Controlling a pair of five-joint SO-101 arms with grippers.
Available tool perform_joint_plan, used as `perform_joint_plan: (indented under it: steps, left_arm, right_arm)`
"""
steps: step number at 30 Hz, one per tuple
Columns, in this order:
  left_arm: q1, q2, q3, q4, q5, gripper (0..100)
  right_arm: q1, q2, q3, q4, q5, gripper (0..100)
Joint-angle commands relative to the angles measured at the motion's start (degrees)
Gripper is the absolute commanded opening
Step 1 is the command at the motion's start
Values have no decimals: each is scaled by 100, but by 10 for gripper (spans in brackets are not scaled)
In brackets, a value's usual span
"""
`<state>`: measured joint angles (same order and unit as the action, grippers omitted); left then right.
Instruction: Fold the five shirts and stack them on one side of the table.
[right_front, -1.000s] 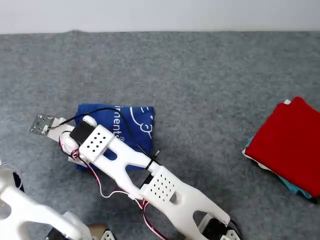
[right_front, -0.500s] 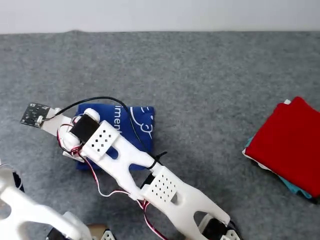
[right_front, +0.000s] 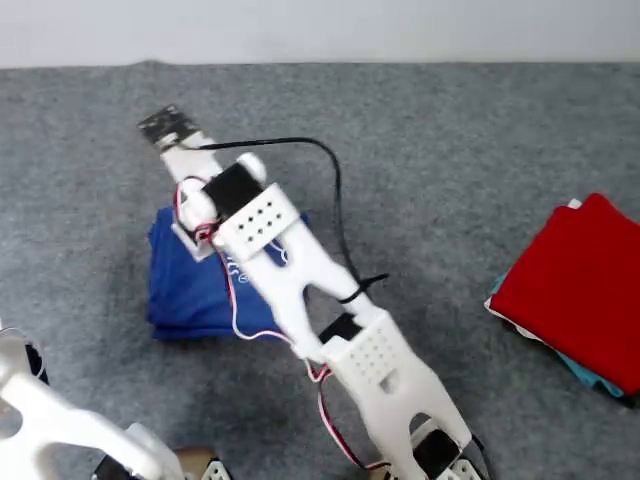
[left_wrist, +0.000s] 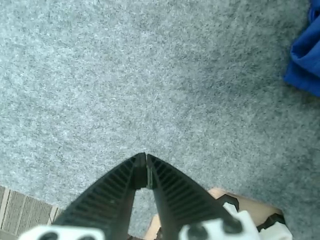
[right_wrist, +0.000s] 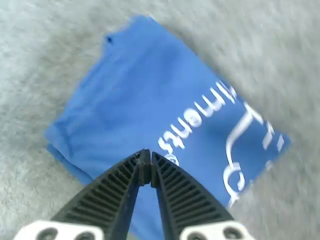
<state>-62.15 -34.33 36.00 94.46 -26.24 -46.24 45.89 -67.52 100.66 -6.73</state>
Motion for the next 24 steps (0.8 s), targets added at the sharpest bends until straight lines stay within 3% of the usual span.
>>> perform_joint_plan:
  steps: [1, 11, 15, 24]
  left_arm:
    - [18, -149, -22, -18, 26, 6]
    - [18, -141, 22, -229, 70, 6]
    - [18, -149, 286, -369, 62, 6]
    - [9, -149, 435, -387, 62, 6]
  right_arm:
    - [233, -1138, 1345, 224, -431, 32]
    - [286, -1851, 3332, 171, -2673, 303]
    - [295, -1569, 3367, -13, -2813, 382]
    - [295, -655, 3358, -725, -2822, 387]
